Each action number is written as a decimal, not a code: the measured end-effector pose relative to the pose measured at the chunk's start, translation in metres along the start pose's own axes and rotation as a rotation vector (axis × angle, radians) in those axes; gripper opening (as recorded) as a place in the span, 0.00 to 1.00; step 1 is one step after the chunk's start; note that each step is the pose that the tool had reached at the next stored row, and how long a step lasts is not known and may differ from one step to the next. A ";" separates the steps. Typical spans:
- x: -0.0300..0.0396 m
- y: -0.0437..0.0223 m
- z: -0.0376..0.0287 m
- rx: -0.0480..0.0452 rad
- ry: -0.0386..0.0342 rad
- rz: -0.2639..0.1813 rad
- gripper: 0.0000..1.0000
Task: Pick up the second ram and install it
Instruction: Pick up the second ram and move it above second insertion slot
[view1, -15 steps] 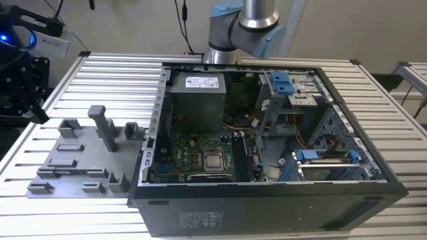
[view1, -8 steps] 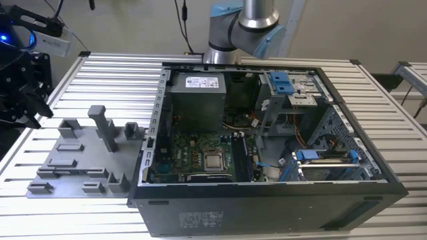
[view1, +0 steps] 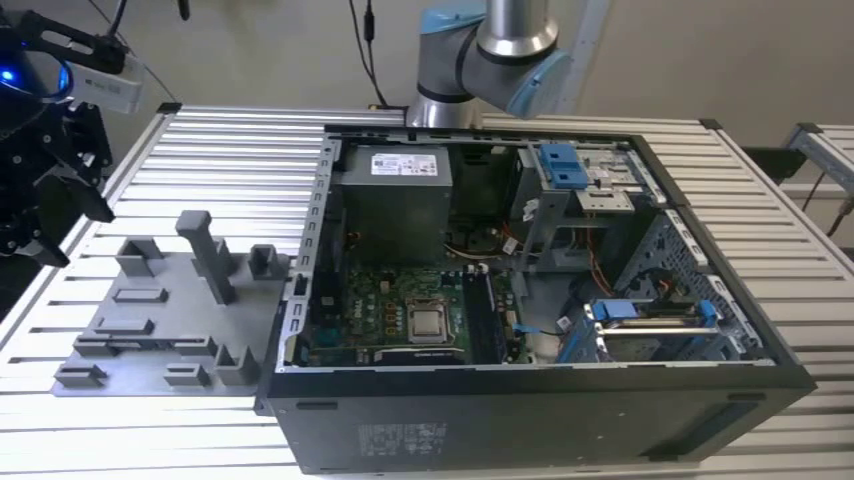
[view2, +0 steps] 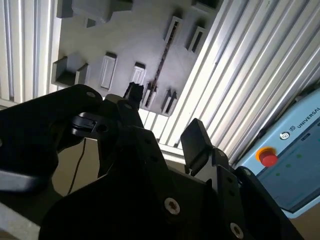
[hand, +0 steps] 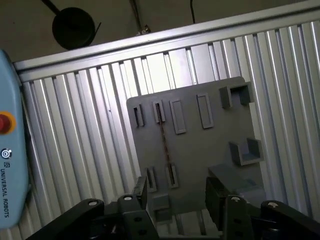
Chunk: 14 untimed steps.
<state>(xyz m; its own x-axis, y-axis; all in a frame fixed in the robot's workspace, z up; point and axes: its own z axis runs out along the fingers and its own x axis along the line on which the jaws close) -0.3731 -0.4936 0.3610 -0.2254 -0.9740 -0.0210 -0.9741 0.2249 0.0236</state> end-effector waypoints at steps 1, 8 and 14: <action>0.0000 0.0000 0.0000 -0.0001 0.0000 0.000 0.59; -0.0001 -0.0001 0.0026 -0.0001 -0.0002 0.000 0.59; -0.0001 -0.0001 0.0061 -0.0002 -0.0005 0.000 0.59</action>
<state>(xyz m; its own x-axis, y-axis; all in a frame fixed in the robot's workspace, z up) -0.3731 -0.4933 0.3550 -0.2253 -0.9741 -0.0215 -0.9741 0.2248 0.0237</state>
